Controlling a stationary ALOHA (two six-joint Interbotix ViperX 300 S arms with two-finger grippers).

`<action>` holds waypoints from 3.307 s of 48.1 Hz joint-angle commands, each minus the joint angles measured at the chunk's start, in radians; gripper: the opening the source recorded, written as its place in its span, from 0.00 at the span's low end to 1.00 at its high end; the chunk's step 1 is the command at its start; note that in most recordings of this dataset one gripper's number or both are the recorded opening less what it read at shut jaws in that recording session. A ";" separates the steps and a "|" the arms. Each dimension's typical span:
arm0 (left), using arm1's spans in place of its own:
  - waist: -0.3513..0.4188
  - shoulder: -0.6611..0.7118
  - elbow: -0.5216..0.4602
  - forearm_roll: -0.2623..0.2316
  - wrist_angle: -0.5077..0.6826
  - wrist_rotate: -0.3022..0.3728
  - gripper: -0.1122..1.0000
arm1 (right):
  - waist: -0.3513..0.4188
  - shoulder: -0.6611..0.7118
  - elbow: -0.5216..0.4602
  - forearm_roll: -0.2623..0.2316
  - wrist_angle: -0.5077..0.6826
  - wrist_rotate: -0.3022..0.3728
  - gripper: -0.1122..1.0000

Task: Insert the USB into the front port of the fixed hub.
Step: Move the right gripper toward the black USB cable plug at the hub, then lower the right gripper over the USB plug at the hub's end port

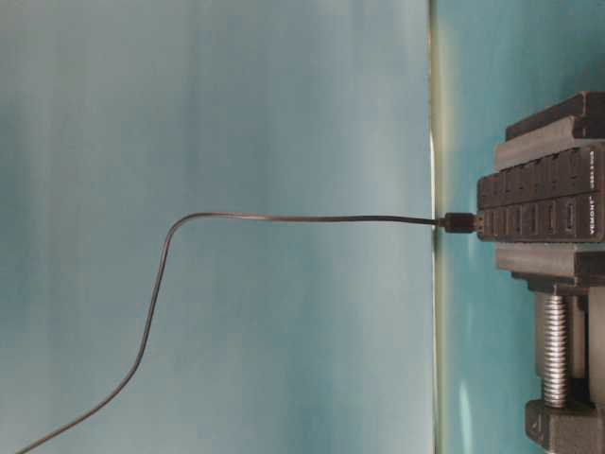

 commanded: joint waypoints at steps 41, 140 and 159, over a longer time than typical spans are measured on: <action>-0.015 0.038 -0.043 0.003 0.063 0.000 0.10 | -0.052 0.548 -0.279 -0.040 0.048 -0.069 0.08; -0.017 -0.058 -0.021 0.003 0.147 -0.002 0.10 | -0.110 0.911 -0.520 -0.063 0.083 -0.117 0.59; -0.017 -0.058 -0.021 0.003 0.146 -0.002 0.10 | -0.110 0.950 -0.554 -0.074 0.083 -0.120 0.75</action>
